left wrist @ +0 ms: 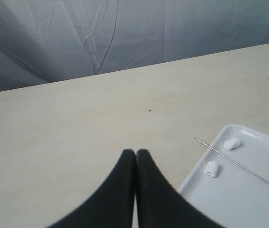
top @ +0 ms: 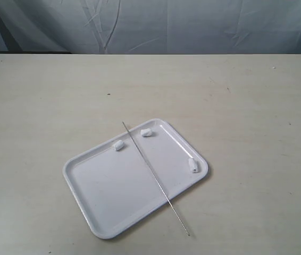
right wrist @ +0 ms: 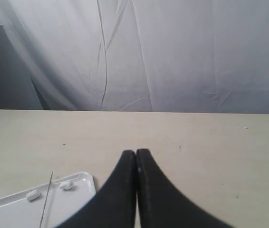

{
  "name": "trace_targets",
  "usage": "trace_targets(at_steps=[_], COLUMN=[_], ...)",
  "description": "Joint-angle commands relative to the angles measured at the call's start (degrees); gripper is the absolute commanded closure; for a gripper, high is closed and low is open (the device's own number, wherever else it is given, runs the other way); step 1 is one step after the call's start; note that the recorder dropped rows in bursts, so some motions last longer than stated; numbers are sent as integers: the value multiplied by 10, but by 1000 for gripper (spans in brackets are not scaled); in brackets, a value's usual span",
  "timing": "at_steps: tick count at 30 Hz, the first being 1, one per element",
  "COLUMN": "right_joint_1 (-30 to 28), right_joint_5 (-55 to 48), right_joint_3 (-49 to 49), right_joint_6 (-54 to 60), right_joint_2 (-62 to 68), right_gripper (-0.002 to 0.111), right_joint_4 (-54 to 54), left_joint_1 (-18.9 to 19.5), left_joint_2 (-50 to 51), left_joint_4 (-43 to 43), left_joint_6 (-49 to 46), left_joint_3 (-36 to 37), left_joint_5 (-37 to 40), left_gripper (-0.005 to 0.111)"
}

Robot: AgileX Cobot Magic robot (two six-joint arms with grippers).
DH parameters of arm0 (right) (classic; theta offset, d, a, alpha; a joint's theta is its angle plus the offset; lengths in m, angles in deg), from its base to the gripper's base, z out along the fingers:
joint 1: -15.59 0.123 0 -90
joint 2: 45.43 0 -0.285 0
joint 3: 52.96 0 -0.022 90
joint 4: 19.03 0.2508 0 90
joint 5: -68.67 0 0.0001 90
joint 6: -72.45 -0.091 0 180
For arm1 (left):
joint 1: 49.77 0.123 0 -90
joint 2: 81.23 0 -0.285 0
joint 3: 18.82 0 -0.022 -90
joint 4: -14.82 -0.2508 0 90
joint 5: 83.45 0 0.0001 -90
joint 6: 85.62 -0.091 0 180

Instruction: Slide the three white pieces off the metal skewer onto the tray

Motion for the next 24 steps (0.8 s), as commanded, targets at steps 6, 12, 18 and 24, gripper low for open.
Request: trace_targets(at_steps=[6, 12, 18, 24], right_joint_1=[-11, -131, -219, -296], right_joint_5=[-9, 123, 214, 307], right_joint_3=[4, 33, 102, 166], right_joint_6=[-9, 81, 112, 131], right_joint_2=[-4, 4, 4, 4], right_gripper=[109, 109, 109, 109], right_joint_4=[-18, 61, 144, 187], left_joint_1=[67, 215, 253, 253], left_joint_2=[-41, -163, -255, -270], left_joint_4=[-1, -3, -4, -6], left_joint_6=[4, 4, 3, 3], left_joint_3=[3, 3, 3, 3], left_joint_5=[-4, 6, 6, 16], left_gripper=[107, 107, 107, 107])
